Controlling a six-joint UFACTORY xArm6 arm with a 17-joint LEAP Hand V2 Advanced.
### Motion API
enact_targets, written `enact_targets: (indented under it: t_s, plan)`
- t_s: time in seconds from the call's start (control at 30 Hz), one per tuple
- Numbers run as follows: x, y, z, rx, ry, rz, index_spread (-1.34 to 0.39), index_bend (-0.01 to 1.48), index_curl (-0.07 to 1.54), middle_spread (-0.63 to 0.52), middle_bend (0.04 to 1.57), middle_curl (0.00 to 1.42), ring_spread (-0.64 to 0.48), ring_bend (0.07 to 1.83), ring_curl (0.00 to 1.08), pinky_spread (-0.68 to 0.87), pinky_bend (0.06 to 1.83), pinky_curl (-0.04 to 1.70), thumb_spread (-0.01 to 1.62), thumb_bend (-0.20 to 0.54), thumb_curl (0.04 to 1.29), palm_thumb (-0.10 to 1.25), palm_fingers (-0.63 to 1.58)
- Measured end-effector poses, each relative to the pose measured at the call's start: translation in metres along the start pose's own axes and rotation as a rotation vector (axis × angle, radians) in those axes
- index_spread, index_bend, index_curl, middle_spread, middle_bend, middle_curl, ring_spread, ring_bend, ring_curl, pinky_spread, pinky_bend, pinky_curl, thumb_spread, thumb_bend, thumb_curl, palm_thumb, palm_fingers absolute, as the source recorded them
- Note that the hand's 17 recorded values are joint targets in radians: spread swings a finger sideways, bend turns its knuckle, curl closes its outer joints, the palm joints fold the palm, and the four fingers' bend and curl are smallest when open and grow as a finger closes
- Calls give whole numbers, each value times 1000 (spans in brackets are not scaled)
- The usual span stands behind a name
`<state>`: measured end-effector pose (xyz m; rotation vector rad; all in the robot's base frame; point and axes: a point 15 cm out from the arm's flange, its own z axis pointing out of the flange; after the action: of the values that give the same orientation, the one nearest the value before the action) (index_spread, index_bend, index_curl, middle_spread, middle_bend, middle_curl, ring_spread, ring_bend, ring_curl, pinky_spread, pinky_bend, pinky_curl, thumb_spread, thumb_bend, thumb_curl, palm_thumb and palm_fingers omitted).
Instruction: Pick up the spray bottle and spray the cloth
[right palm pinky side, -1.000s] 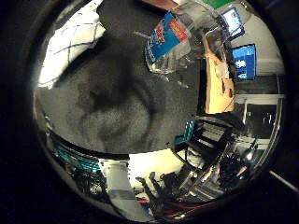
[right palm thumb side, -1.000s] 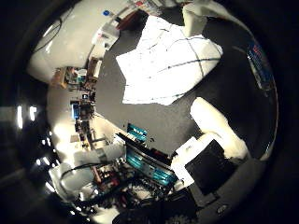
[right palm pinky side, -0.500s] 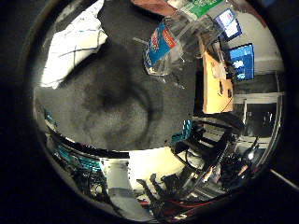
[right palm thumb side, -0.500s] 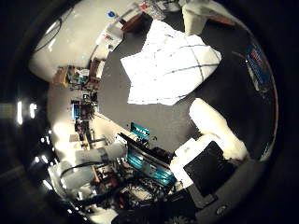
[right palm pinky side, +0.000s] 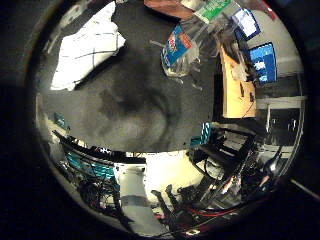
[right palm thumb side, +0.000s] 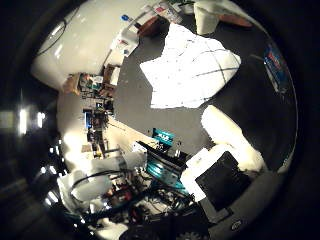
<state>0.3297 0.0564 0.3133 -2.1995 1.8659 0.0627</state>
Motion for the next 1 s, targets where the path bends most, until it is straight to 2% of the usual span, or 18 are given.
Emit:
enact_targets:
  t_s: [0.3, 0.6, 1.0]
  plan:
    - [9, 23, -25, 10, -36, -13, -374, 217, 377, -5, 216, 354, 134, 174, 145, 343, 195, 286, 1150, -19, 439, 850, 205]
    - [36, 34, -31, 16, -51, 6, -358, 165, 359, 13, 209, 355, 138, 186, 154, 343, 205, 298, 1138, -24, 406, 765, 185]
    - [54, 57, -42, 31, -124, 23, -337, 169, 307, 46, 213, 353, 144, 188, 192, 343, 232, 320, 1138, -23, 345, 663, 141]
